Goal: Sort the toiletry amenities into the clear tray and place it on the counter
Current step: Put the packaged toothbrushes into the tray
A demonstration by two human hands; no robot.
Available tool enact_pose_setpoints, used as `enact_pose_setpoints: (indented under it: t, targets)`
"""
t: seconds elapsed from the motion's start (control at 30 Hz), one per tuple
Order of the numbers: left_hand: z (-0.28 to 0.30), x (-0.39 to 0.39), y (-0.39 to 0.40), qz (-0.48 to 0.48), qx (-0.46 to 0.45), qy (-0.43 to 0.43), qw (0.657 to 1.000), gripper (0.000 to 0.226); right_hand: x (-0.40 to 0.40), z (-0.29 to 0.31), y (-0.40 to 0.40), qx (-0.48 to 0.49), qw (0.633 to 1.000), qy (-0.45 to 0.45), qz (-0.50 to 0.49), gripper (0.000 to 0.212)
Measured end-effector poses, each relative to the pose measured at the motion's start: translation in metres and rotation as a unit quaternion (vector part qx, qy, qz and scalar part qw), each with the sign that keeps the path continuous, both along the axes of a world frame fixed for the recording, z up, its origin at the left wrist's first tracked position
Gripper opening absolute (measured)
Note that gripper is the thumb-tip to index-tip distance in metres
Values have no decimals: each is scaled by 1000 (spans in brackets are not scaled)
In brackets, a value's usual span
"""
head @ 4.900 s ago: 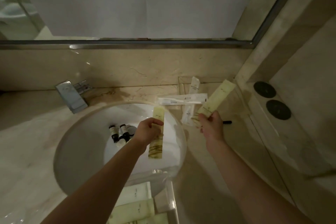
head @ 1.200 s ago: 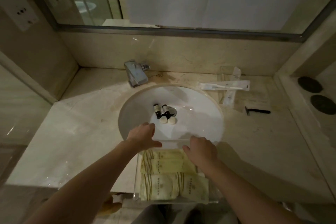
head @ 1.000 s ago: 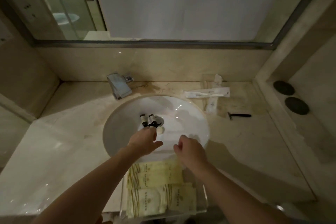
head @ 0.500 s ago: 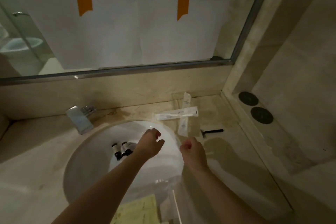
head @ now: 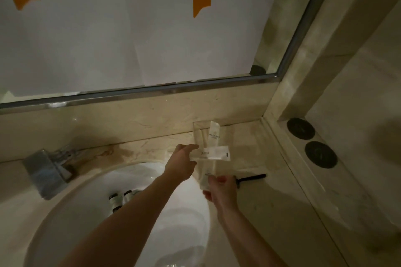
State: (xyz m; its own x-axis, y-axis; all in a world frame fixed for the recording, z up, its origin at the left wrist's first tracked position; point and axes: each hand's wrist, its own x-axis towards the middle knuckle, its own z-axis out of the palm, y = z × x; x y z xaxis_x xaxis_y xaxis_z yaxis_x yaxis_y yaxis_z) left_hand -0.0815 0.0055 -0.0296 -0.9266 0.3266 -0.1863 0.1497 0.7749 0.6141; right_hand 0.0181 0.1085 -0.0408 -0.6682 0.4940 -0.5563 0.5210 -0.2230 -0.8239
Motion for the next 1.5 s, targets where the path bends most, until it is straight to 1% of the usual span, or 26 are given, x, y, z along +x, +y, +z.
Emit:
enact_pose_setpoints:
  t: [0.03, 0.13, 0.2, 0.33, 0.47, 0.57, 0.7, 0.77, 0.83, 0.93, 1.0, 1.07, 1.1, 1.2, 1.3, 1.37, 1.4, 1.47, 1.5]
  targets:
    - [-2, -2, 2, 3, -4, 1, 1000, 50, -3, -2, 0, -14, 1000, -1, -2, 23]
    - [-5, -5, 8, 27, -6, 6, 1000, 39, -8, -4, -1, -45, 999, -7, 17, 12]
    - [-5, -7, 8, 42, -5, 16, 999, 36, -10, -6, -1, -54, 998, -11, 24, 12]
    - [-5, -8, 3, 31, -24, 49, 998, 26, -10, -3, -2, -50, 998, 6, 48, 13]
    - [2, -5, -7, 54, -28, 41, 997, 29, -3, 1, -3, -53, 995, 23, 82, 9]
    - [15, -1, -17, 95, 44, -15, 994, 20, 4, 2, -8, -72, 992, 40, 92, 11]
    - [34, 10, -37, 131, 161, -91, 974, 12, 16, 11, -17, -81, 987, 75, 116, 17]
    - [42, 20, -47, 149, 226, -130, 954, 5, 21, 16, -25, -96, 983, 86, 131, 19]
    - [51, 33, -56, 162, 297, -171, 925, 9, 27, 21, -33, -116, 979, 89, 145, 21]
    - [64, 56, -68, 156, 326, -206, 909, 7, 39, 30, -48, -151, 966, 91, 191, 31]
    - [71, 72, -76, 152, 339, -217, 903, 7, 48, 36, -56, -172, 954, 100, 224, 45]
    - [77, 88, -85, 145, 327, -206, 911, 3, 57, 41, -64, -179, 945, 102, 254, 53]
    - [79, 95, -90, 139, 307, -196, 921, 6, 61, 43, -68, -174, 941, 98, 274, 52]
    - [84, 116, -106, 103, 249, -183, 946, 14, 76, 50, -82, -126, 930, 69, 338, 33]
    - [92, 134, -124, 60, 204, -167, 963, 11, 89, 53, -92, -109, 921, 64, 368, 26]
    - [98, 142, -138, 36, 158, -152, 975, 11, 96, 54, -94, -139, 926, 73, 342, 29]
    - [101, 146, -146, 27, 131, -151, 979, 11, 99, 53, -93, -160, 934, 79, 308, 30]
    - [103, 154, -162, 13, 97, -180, 979, 13, 104, 50, -89, -188, 952, 89, 223, 24]
    - [103, 158, -169, 6, 79, -201, 976, 14, 106, 47, -86, -178, 961, 89, 192, 23]
